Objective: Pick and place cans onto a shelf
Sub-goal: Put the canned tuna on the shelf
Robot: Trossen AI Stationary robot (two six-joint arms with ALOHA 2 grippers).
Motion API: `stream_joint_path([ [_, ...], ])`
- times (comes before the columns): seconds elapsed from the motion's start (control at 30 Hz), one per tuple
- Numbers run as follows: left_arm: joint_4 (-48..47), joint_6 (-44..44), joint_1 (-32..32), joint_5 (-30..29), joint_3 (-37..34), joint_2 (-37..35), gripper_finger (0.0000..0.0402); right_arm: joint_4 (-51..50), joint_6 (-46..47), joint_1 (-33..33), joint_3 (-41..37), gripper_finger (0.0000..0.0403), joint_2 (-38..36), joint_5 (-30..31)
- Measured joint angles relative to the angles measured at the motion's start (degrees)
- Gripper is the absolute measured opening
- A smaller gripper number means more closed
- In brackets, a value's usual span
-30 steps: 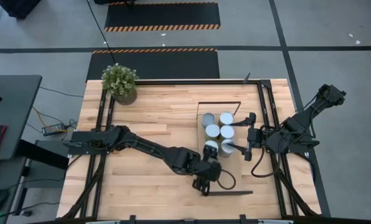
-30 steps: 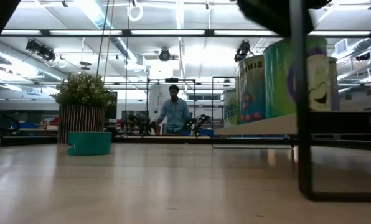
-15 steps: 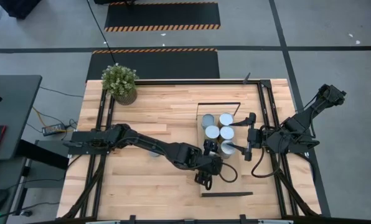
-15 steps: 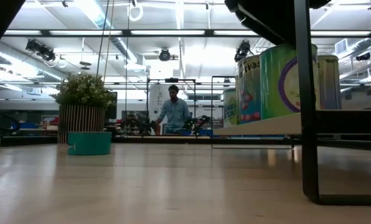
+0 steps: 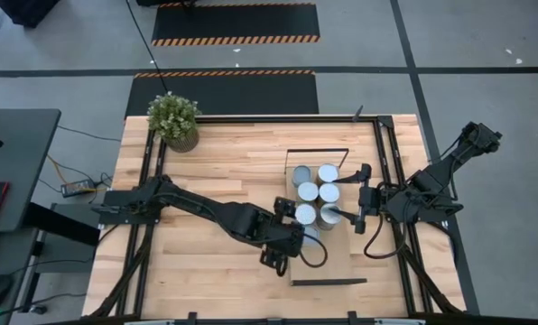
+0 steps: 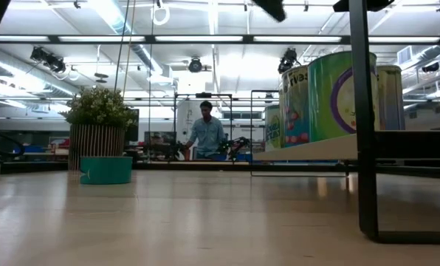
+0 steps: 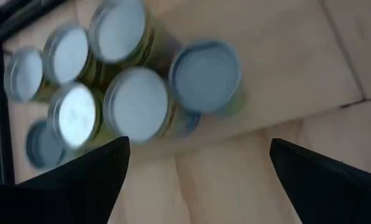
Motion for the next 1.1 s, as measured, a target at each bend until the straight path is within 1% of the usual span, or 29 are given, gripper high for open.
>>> stream_joint_path([
  [0.07, -2.67, -1.43, -0.08, -0.43, 0.00, -0.03, 0.0393, 0.21, 0.00, 0.21, 0.00, 0.0375, 0.00, -0.01],
  [0.13, -7.44, -4.71, -0.10, -0.57, -0.07, 0.09, 0.0393, 0.21, 0.00, 0.26, 0.00, 0.0375, 0.00, -0.02],
  [0.27, -18.21, -14.51, 0.84, -0.59, -0.73, 0.10, 0.0393, 0.17, 0.42, 0.26, 0.00, 0.0375, 0.02, -0.02],
  [0.4, -24.95, -22.50, 1.43, 0.08, -2.33, 0.17, 0.0393, 0.74, 0.24, 0.26, 0.00, 0.0375, 0.04, -0.02],
  [0.5, -25.06, -26.95, 0.82, 1.18, -5.43, 0.14, 0.0393, 1.05, 0.17, 0.26, 0.00, 0.0375, 0.04, -0.02],
  [0.6, -25.87, -28.94, 0.00, 0.60, -9.31, 0.13, 0.0393, 1.06, 0.10, 0.26, 0.00, 0.0375, 0.04, -0.02],
  [0.73, -23.75, -27.00, -1.23, 1.90, -17.33, 0.24, 0.0393, 1.07, -0.11, 0.26, 0.00, 0.0375, 0.04, 0.00],
  [0.8, -24.66, -25.98, -2.12, 2.50, -21.27, 0.24, 0.0393, 1.07, -0.17, 0.26, 0.00, 0.0375, 0.04, 0.00],
  [0.87, -26.05, -24.74, -2.87, 5.58, -24.34, 0.22, 0.0393, 1.05, -0.06, 0.26, 0.00, 0.0375, 0.04, 0.00],
  [0.93, -25.68, -24.05, -3.42, 8.12, -27.71, -1.06, 0.0393, 1.07, 0.18, 0.26, 0.00, 0.0375, 0.04, 0.00],
  [1.0, -23.01, -24.14, -3.43, 10.13, -32.04, -4.23, 0.0393, 1.10, 0.38, 0.26, 0.00, 0.0375, 0.04, 0.00],
  [1.1, -17.78, -26.73, -2.89, 10.58, -39.39, -10.13, 0.0393, 1.18, 0.41, 0.26, 0.00, 0.0375, 0.04, 0.00],
])
